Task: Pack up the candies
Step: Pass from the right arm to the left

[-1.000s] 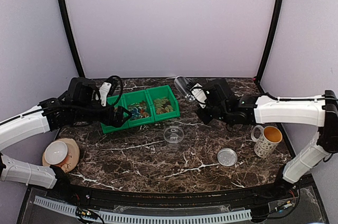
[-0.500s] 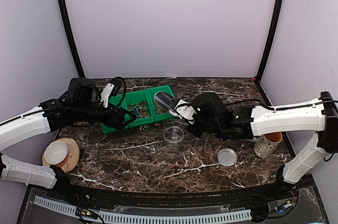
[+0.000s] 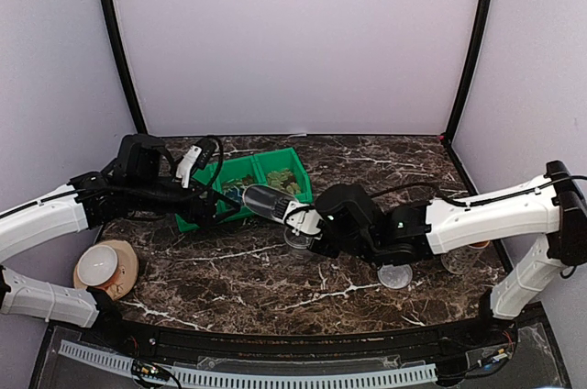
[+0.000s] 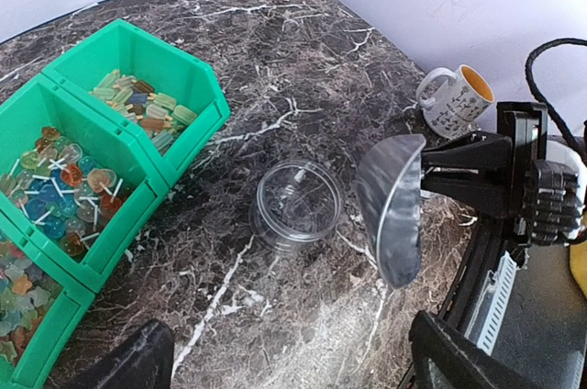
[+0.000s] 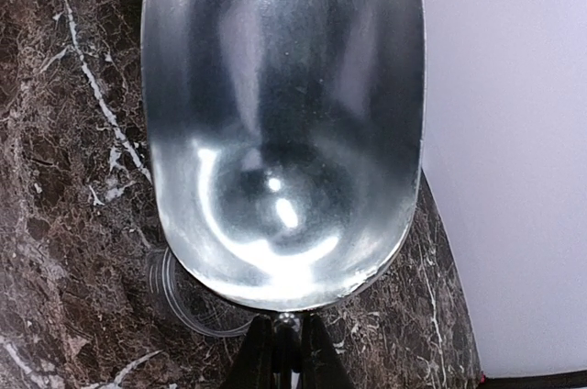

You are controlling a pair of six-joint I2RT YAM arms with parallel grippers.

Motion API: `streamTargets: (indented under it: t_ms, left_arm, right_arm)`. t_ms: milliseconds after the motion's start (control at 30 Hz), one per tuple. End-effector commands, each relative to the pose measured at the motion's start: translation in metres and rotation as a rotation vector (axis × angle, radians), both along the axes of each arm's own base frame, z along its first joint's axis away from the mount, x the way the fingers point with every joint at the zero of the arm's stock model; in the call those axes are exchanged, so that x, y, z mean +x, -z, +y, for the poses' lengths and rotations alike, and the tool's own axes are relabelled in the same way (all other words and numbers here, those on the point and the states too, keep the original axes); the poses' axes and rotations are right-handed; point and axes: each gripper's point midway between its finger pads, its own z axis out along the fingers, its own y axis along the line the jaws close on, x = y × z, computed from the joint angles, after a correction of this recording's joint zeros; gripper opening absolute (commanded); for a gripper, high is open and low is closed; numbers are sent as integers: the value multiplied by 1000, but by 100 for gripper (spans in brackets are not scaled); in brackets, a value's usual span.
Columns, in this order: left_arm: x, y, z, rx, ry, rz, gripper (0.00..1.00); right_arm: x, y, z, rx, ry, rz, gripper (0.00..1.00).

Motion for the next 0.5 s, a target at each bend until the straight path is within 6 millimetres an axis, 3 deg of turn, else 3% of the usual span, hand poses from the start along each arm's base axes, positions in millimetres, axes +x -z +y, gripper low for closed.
streamTargets:
  t_ms: [0, 300, 333, 467]
  left_arm:
    - [-7, 1, -9, -47, 65, 26, 91]
    - [-17, 3, -20, -92, 147, 85, 79]
    - [-18, 3, -21, -95, 152, 90, 77]
    - [-19, 5, -23, -99, 166, 105, 67]
  right_arm:
    - [-6, -13, 13, 16, -14, -77, 0]
    - [-13, -21, 23, -21, -25, -149, 0]
    - [-13, -13, 26, -46, -28, -149, 0]
    - [-15, -11, 30, -66, -27, -167, 0]
